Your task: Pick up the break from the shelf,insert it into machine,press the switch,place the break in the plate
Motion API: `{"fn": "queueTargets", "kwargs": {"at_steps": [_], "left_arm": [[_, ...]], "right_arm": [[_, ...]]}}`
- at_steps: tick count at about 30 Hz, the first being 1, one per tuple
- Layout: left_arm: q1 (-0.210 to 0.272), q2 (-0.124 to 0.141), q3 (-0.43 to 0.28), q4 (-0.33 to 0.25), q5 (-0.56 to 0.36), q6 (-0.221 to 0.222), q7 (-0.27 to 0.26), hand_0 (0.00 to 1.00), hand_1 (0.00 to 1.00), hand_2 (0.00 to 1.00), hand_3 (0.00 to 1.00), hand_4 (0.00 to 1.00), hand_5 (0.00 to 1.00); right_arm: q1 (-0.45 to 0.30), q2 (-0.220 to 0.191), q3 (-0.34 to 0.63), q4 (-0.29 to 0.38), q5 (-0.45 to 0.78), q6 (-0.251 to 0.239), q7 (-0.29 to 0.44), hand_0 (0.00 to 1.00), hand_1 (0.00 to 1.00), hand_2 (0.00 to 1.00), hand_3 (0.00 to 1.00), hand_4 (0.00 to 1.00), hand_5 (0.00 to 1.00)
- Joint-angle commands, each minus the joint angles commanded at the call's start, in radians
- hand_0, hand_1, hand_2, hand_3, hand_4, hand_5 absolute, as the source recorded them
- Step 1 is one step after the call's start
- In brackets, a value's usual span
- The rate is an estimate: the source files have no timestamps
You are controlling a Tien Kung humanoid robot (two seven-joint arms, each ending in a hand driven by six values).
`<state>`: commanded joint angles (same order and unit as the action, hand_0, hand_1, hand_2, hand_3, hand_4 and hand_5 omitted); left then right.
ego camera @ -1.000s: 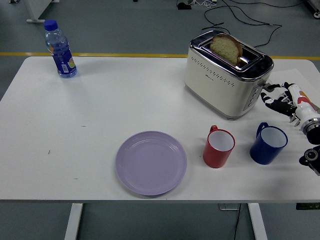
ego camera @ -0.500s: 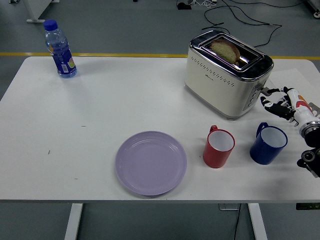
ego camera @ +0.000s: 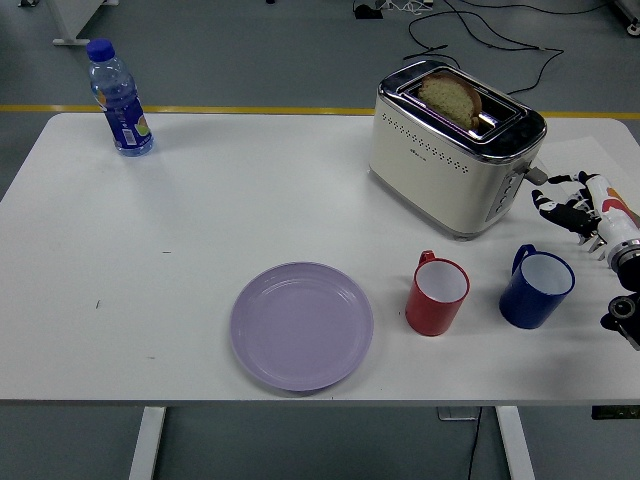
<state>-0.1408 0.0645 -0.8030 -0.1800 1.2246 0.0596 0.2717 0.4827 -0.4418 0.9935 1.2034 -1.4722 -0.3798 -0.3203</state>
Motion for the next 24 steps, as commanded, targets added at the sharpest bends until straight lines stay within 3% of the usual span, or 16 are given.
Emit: {"fn": "queueTargets", "kwargs": {"at_steps": [7,8,13,14,19,20,24], "left_arm": [[0.014,0.001,0.002,0.000,0.009,-0.003,-0.001,0.654,0.600,0.598,0.599,0.329,0.944],[0.015,0.001,0.001,0.000,0.010,-0.003,-0.001,0.653,0.597,0.595,0.599,0.329,0.944],[0.016,0.002,-0.001,0.000,0.016,-0.005,0.000,0.653,0.597,0.595,0.599,0.329,0.944],[0.015,0.002,-0.001,0.000,0.016,-0.005,0.000,0.652,0.597,0.596,0.599,0.327,0.940],[0.012,0.003,0.003,0.000,0.009,-0.005,-0.001,0.652,0.597,0.596,0.599,0.327,0.940],[0.012,0.003,0.003,0.000,0.009,-0.005,-0.001,0.652,0.596,0.596,0.599,0.328,0.942],[0.010,0.003,0.006,0.000,0.003,-0.004,-0.002,0.652,0.596,0.596,0.599,0.328,0.942]], "right_arm": [[-0.032,-0.019,0.063,0.019,-0.035,-0.001,-0.026,0.076,0.137,0.241,0.728,0.706,0.520],[-0.033,-0.021,0.070,0.022,-0.037,-0.002,-0.027,0.239,0.233,0.353,0.852,0.716,0.536],[-0.025,-0.031,0.113,0.063,-0.066,0.012,-0.033,0.239,0.233,0.353,0.852,0.716,0.536],[-0.019,-0.034,0.119,0.071,-0.061,0.019,-0.031,0.751,0.728,0.869,0.971,0.741,0.558],[0.018,-0.038,0.129,0.081,-0.008,0.018,-0.003,0.751,0.728,0.869,0.971,0.741,0.558],[0.022,-0.038,0.129,0.081,-0.004,0.015,0.000,0.812,0.781,0.917,0.967,0.731,0.534],[0.071,-0.033,0.108,0.073,-0.007,0.014,0.014,0.812,0.781,0.917,0.967,0.731,0.534]]}}
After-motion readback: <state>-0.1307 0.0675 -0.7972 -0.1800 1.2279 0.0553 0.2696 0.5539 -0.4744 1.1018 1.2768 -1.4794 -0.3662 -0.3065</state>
